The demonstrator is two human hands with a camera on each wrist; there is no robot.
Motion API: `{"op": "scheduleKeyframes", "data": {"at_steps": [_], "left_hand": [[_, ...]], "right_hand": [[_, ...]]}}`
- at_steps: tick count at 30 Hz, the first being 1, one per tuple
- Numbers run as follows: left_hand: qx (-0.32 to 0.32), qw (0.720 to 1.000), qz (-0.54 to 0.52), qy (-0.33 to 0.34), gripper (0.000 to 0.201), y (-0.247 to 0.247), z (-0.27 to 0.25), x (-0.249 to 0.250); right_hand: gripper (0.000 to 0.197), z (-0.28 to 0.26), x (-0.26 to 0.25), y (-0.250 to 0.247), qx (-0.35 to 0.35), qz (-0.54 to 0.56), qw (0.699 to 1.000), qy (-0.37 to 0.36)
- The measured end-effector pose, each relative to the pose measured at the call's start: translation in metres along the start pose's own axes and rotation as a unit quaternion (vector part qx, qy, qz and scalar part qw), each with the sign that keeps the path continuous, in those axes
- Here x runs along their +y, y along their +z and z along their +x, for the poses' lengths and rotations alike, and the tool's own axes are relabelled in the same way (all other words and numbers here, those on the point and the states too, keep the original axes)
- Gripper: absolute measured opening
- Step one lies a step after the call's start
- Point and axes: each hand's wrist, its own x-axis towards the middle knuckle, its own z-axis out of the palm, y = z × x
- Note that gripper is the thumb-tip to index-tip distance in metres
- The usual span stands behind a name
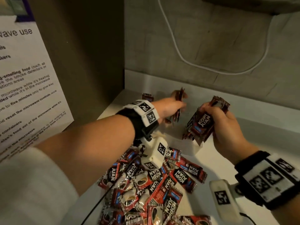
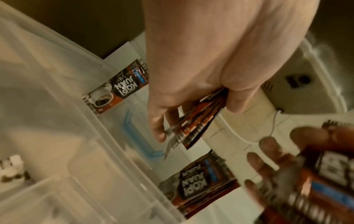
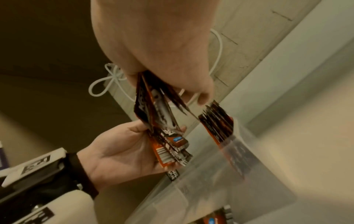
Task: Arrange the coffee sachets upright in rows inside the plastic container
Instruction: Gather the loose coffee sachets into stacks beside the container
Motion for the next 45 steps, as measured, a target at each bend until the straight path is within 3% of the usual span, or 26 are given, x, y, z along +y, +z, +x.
{"op": "scheduleKeyframes", "data": {"at_steps": [4, 9, 21, 25, 27, 32, 34, 37, 41, 45], "left_hand": [[0.012, 0.993, 0.114, 0.041, 0.037, 0.017, 0.019, -0.005], [0.001, 0.992, 0.123, 0.024, 0.040, 0.031, 0.030, -0.022], [-0.052, 0.996, -0.036, -0.058, 0.052, 0.041, 0.026, -0.029], [-0.074, 0.986, -0.097, -0.117, 0.022, 0.037, 0.022, -0.026], [-0.106, 0.975, -0.130, -0.143, 0.023, 0.037, 0.022, -0.027], [-0.217, 0.962, -0.125, -0.108, 0.040, 0.032, 0.021, -0.029], [-0.254, 0.959, -0.073, -0.102, 0.055, 0.030, 0.021, -0.031], [-0.243, 0.965, 0.040, -0.087, 0.094, 0.029, 0.022, -0.031], [-0.261, 0.953, 0.127, -0.089, 0.105, 0.035, 0.025, -0.031], [-0.197, 0.952, 0.227, -0.054, 0.122, 0.042, 0.035, -0.037]], "right_hand": [[0.022, 0.010, 0.023, -0.003, 0.026, -0.041, 0.999, -0.021], [0.038, 0.018, 0.041, -0.014, 0.055, -0.047, 0.996, -0.043], [0.021, 0.023, 0.042, -0.009, 0.070, -0.027, 0.996, -0.050], [0.022, 0.026, 0.040, -0.009, 0.080, -0.043, 0.994, -0.061], [0.018, 0.028, 0.046, -0.010, 0.075, -0.077, 0.992, -0.060], [0.052, 0.024, 0.065, -0.014, -0.014, -0.292, 0.955, -0.047], [0.068, 0.023, 0.069, -0.016, -0.039, -0.278, 0.959, -0.036], [0.092, 0.023, 0.069, -0.021, -0.078, -0.181, 0.980, -0.019], [0.105, 0.021, 0.062, -0.024, -0.101, -0.077, 0.992, 0.020], [0.118, 0.021, 0.053, -0.026, -0.094, -0.052, 0.993, 0.051]]}}
